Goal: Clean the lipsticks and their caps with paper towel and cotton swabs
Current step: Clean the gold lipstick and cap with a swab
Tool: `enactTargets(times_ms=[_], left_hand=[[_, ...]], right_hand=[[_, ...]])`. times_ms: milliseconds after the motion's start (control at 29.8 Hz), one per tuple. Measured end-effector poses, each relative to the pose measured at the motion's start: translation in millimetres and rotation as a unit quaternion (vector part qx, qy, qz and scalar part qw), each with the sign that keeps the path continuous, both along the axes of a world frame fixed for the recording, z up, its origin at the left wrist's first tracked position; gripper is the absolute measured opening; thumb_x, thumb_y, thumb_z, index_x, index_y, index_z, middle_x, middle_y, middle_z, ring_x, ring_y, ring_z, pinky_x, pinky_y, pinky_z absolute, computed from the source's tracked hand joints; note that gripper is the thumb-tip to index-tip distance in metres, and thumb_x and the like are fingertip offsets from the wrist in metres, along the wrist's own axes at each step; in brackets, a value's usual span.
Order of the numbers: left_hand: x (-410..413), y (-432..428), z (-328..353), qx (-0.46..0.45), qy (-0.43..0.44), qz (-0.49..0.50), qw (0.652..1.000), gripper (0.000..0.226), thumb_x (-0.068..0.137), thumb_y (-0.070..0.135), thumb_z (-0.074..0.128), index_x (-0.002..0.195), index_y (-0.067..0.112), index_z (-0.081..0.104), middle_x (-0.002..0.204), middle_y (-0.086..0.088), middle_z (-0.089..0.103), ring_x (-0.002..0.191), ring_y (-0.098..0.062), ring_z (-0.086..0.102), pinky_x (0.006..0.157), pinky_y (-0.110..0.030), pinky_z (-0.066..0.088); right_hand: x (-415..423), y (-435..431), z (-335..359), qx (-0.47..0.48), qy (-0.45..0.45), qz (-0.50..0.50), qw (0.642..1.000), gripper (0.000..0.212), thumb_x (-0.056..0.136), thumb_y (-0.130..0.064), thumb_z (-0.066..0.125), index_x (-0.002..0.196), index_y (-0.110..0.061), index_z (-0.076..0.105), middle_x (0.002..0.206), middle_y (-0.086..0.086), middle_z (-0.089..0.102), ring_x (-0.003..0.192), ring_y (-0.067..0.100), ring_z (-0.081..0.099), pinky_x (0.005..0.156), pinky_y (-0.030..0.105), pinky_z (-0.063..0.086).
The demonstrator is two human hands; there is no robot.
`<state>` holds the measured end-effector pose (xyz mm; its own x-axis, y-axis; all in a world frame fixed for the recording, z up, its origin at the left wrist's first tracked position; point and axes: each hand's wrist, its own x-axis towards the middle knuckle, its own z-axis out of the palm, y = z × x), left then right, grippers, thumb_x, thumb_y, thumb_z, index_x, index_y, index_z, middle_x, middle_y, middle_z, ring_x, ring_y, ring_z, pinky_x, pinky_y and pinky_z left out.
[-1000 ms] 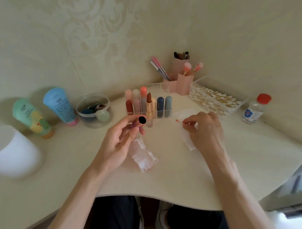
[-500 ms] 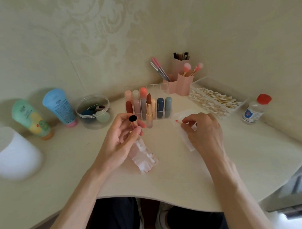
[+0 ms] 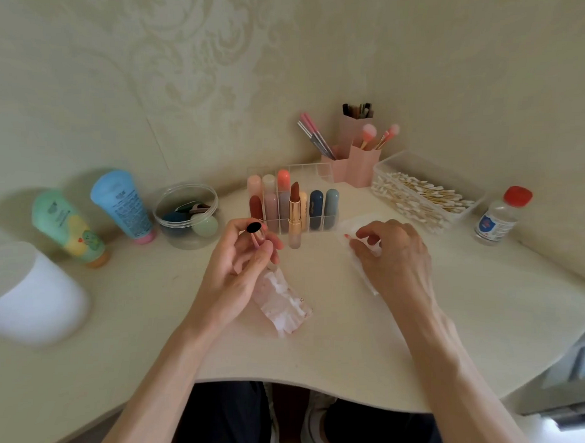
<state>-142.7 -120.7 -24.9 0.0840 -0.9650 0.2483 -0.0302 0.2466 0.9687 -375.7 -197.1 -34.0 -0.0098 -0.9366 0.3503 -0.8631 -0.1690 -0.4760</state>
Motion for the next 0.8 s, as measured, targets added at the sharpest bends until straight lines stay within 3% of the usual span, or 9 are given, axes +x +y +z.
enactTargets(times_ms=[168, 302, 536, 670, 804], left_hand=[[3, -1, -3, 0.003, 0.010, 0.006, 1.000, 0.006, 0.106, 0.001, 0.051, 0.111, 0.004, 0.049, 0.091, -0.010, 0.055, 0.082, -0.022, 0.055, 0.076, -0.025, 0.048], [4, -1, -5, 0.007, 0.007, 0.020, 1.000, 0.007, 0.107, 0.002, 0.049, 0.108, 0.009, 0.050, 0.091, -0.008, 0.049, 0.080, -0.018, 0.050, 0.070, -0.020, 0.045], [5, 0, -6, 0.016, -0.002, 0.022, 1.000, 0.008, 0.106, 0.011, 0.055, 0.114, 0.014, 0.056, 0.091, -0.003, 0.050, 0.086, -0.020, 0.052, 0.080, -0.029, 0.046], [5, 1, -7, 0.011, -0.012, 0.031, 0.999, 0.011, 0.107, 0.016, 0.052, 0.116, 0.011, 0.056, 0.092, -0.007, 0.050, 0.088, -0.017, 0.053, 0.082, -0.026, 0.046], [11, 2, -14, -0.025, -0.106, 0.078, 0.991, 0.017, 0.108, 0.021, 0.049, 0.117, 0.009, 0.058, 0.105, 0.003, 0.068, 0.100, -0.012, 0.064, 0.089, -0.023, 0.049]], right_hand=[[13, 3, 1, -0.056, -0.066, 0.056, 0.995, 0.020, 0.091, -0.029, 0.081, 0.108, -0.020, 0.077, 0.095, -0.002, 0.066, 0.092, 0.021, 0.061, 0.076, 0.033, 0.045], [29, 5, -1, -0.019, -0.057, 0.101, 0.993, 0.022, 0.092, -0.030, 0.078, 0.112, -0.023, 0.074, 0.096, -0.008, 0.063, 0.093, 0.016, 0.059, 0.075, 0.031, 0.044], [29, 4, -2, -0.011, -0.045, 0.089, 0.995, 0.024, 0.093, -0.028, 0.077, 0.116, -0.022, 0.073, 0.098, -0.007, 0.063, 0.094, 0.015, 0.057, 0.075, 0.028, 0.037], [30, 5, -2, -0.012, -0.044, 0.093, 0.995, 0.024, 0.093, -0.027, 0.077, 0.117, -0.022, 0.073, 0.098, -0.006, 0.064, 0.096, 0.017, 0.057, 0.075, 0.029, 0.039], [30, 5, -3, -0.019, -0.042, 0.095, 0.994, 0.024, 0.093, -0.026, 0.077, 0.117, -0.022, 0.073, 0.099, -0.006, 0.064, 0.095, 0.016, 0.056, 0.074, 0.029, 0.038]])
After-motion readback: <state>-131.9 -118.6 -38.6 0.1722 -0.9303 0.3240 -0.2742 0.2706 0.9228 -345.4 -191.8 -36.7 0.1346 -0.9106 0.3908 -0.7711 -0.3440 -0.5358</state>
